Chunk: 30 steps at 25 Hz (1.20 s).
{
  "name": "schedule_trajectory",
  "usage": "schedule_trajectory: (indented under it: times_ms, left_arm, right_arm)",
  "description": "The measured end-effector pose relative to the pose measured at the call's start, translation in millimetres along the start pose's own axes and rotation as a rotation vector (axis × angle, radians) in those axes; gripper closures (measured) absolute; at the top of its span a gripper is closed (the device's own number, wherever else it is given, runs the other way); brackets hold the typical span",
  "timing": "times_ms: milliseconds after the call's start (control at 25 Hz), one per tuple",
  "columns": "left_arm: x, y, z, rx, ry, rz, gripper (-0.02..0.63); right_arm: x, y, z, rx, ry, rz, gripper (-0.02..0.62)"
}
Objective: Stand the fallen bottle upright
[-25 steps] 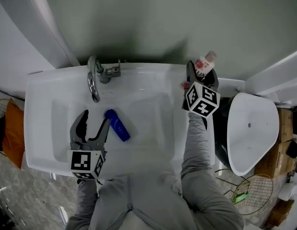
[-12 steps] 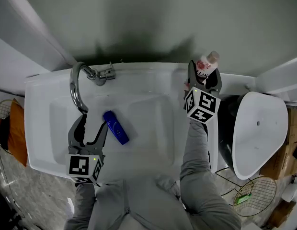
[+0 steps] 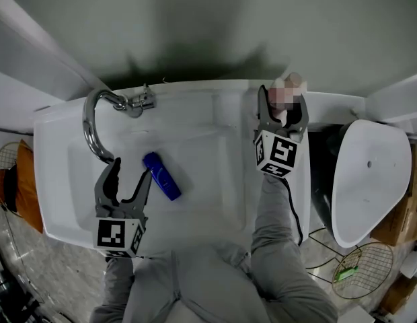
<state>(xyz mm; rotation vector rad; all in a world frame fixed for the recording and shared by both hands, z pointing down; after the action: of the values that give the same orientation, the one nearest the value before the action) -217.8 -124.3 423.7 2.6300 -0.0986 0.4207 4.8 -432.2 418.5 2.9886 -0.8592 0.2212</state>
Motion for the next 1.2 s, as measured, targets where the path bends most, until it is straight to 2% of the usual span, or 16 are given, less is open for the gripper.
schedule_trajectory:
  times_ms: [560,1200]
  left_arm:
    - [4.0,0.3,-5.3,-0.001,0.028,-0.003,0.265]
    - [6.6,-4.2,-0.7,0.015,0.017,-0.007,0.265]
  right_arm:
    - [-9.4,-10.8,-1.2,0.081,-0.082,0.041,0.256]
    - [-8.1,-20.0,0.2,0.049,-0.092,0.022,0.254]
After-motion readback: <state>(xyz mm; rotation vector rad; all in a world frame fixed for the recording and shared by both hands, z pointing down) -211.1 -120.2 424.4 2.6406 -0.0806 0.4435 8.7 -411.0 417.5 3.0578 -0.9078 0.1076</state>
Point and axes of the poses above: the fingertips, and each gripper's own axes: y forward along the fingers, x to its right, z out of its top, the point moved 2 cm from there along -y, backward along the fingers, and after that the axes turned 15 degrees about y, right-handed, at the moved point
